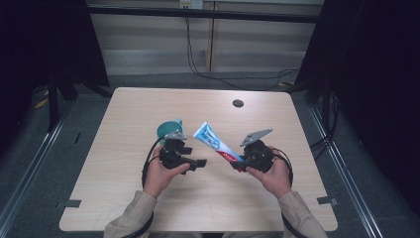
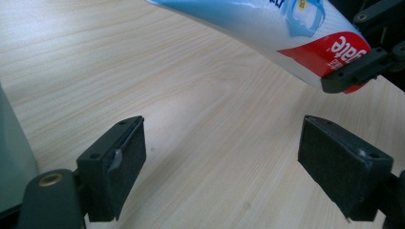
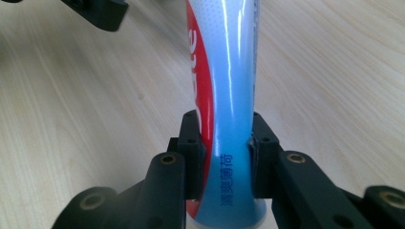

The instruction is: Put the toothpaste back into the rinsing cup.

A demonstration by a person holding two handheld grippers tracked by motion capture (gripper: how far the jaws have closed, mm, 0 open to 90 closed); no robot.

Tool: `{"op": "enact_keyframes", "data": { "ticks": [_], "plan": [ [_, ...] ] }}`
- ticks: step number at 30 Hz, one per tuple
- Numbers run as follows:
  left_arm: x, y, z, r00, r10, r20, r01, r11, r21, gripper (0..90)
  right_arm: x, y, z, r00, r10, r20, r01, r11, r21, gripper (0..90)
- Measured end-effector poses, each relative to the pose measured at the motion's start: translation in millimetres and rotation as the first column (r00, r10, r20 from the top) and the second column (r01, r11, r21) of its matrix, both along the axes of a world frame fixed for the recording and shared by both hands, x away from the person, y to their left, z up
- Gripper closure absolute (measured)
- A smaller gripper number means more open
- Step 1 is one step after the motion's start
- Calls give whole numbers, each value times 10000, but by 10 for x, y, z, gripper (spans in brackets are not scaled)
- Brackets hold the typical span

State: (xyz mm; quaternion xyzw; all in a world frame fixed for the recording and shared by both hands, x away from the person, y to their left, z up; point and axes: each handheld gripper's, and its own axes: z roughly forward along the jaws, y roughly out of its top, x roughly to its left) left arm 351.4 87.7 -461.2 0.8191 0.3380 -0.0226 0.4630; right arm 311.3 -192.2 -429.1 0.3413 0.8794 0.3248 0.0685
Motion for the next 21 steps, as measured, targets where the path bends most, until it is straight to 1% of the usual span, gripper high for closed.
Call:
{"op": "enact_keyframes", "data": {
  "ticks": [1, 4, 5, 6, 8, 10, 13, 16, 17, 19, 21],
  "plan": [
    [6, -6, -2, 10000, 8, -45, -8, 9999, -119, 165, -3, 7, 3, 10000, 32, 72, -32, 10000, -50, 726],
    [14, -23, 2, 10000, 16, 0, -16, 9999, -172, 165, -16, 35, 2, 9999, 119, 49, -119, 9999, -65, 726],
    [17, -33, 0, 10000, 27, -60, -29, 9997, -229, 165, -14, 41, -2, 9999, 137, -38, -137, 9999, 28, 726],
    [21, -40, 0, 10000, -12, -88, 10, 9997, -249, 165, -10, 47, -7, 9998, 176, 34, -176, 9998, 35, 726],
    [32, -54, 7, 10000, 11, -77, -14, 9994, -354, 165, -12, 59, -3, 9998, 219, 11, -219, 9998, 8, 726],
    [41, -79, 21, 9999, 100, -72, -104, 9983, -582, 167, -17, 78, -2, 9997, 248, 31, -248, 9997, 47, 725],
    [47, -92, 29, 9999, 85, -108, -92, 9978, -659, 168, -14, 89, -20, 9995, 327, 21, -328, 9994, 140, 725],
    [54, -106, 32, 9999, 87, -128, -96, 9976, -691, 168, -15, 110, -28, 9994, 357, -10, -357, 9993, 118, 725],
    [56, -111, 30, 9998, 77, -174, -89, 9974, -710, 169, -16, 120, -29, 9991, 414, 49, -415, 9990, 160, 725],
    [66, -117, 29, 9997, 50, -238, -72, 9956, -935, 169, -17, 136, -29, 9989, 464, 60, -465, 9987, 205, 725],
    [68, -122, 39, 9996, 133, -264, -159, 9948, -1011, 178, -15, 147, -35, 9989, 471, 33, -471, 9987, 196, 724]
  ]
}}
